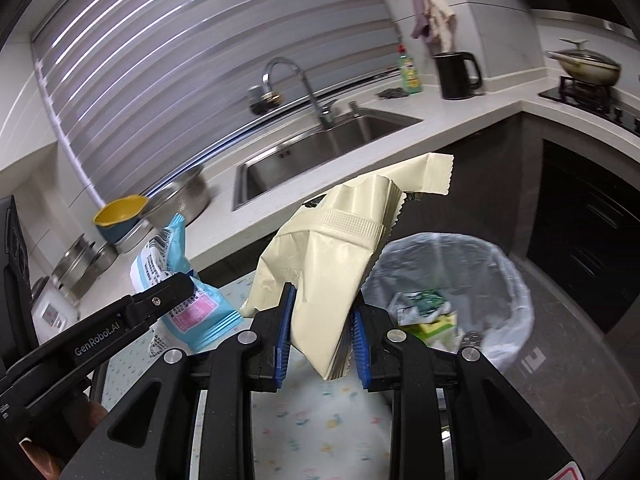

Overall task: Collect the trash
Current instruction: 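Carry the wipe packet and beige pouch over the bin and open both tools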

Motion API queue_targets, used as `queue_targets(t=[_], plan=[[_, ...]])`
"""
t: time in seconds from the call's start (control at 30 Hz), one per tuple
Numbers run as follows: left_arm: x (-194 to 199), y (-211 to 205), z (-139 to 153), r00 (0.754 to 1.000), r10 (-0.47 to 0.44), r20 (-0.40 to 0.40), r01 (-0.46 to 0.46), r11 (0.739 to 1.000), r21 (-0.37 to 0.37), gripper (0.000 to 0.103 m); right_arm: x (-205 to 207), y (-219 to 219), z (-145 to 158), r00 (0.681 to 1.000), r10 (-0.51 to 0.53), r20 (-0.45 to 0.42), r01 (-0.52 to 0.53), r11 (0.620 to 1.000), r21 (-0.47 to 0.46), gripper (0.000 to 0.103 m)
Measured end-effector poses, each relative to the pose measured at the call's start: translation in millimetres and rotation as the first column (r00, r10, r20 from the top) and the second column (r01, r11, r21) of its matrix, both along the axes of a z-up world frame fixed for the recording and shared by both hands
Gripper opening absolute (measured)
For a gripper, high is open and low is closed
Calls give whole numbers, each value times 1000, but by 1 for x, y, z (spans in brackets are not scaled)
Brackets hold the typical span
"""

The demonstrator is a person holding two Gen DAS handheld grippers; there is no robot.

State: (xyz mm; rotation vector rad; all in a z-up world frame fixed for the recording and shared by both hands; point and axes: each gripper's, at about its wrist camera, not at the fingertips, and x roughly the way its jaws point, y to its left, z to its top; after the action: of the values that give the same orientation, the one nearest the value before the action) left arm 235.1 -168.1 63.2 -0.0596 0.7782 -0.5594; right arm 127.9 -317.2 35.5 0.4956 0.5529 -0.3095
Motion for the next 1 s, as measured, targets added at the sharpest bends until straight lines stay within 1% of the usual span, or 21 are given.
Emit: queue_targets(t=[0.13, 0.3, 0.33, 0.37, 0.43, 0.5, 0.6, 0.63, 0.7, 0.73, 0.77, 0.83, 0.97, 1.0], plan=[[-5, -34, -10, 998, -58, -17, 58, 998, 17, 36, -23, -32, -5, 998, -61, -10, 61, 998, -10, 25], [-7, -81, -25, 988, -147, -44, 149, 988, 42, 36, -34, -59, -18, 993, -111, -34, 110, 994, -9, 25], [-6, -89, -28, 985, -161, -56, 164, 986, 43, 38, -35, -64, -20, 992, -118, -38, 118, 993, -8, 25], [-4, -97, -31, 981, -182, -71, 185, 982, 43, 44, -36, -68, -24, 991, -127, -43, 127, 992, -6, 25], [0, -112, -40, 968, -224, -108, 230, 972, 40, 53, -35, -78, -33, 988, -145, -55, 145, 989, 2, 25], [3, -124, -46, 961, -252, -110, 258, 965, 46, 53, -33, -84, -41, 985, -156, -67, 157, 988, 8, 25], [8, -135, -55, 958, -265, -114, 273, 960, 67, 53, -25, -91, -50, 983, -162, -85, 163, 987, 11, 25], [11, -136, -58, 957, -265, -118, 274, 959, 67, 55, -23, -93, -53, 983, -163, -89, 164, 986, 11, 25], [15, -135, -62, 956, -263, -129, 272, 961, 57, 69, -16, -94, -59, 982, -163, -97, 164, 986, 11, 25], [18, -133, -62, 958, -255, -127, 263, 963, 51, 82, -13, -94, -61, 982, -163, -100, 165, 986, 10, 25], [19, -131, -63, 963, -242, -118, 249, 967, 51, 88, -11, -94, -63, 981, -164, -103, 166, 986, 7, 25], [23, -128, -64, 968, -231, -102, 237, 970, 56, 88, -5, -94, -67, 981, -162, -110, 164, 987, 5, 25], [33, -119, -67, 973, -206, -106, 212, 976, 56, 88, 4, -94, -76, 980, -153, -125, 155, 988, 8, 25], [34, -115, -68, 976, -194, -102, 201, 978, 56, 88, 8, -92, -78, 981, -146, -130, 149, 989, 10, 27]])
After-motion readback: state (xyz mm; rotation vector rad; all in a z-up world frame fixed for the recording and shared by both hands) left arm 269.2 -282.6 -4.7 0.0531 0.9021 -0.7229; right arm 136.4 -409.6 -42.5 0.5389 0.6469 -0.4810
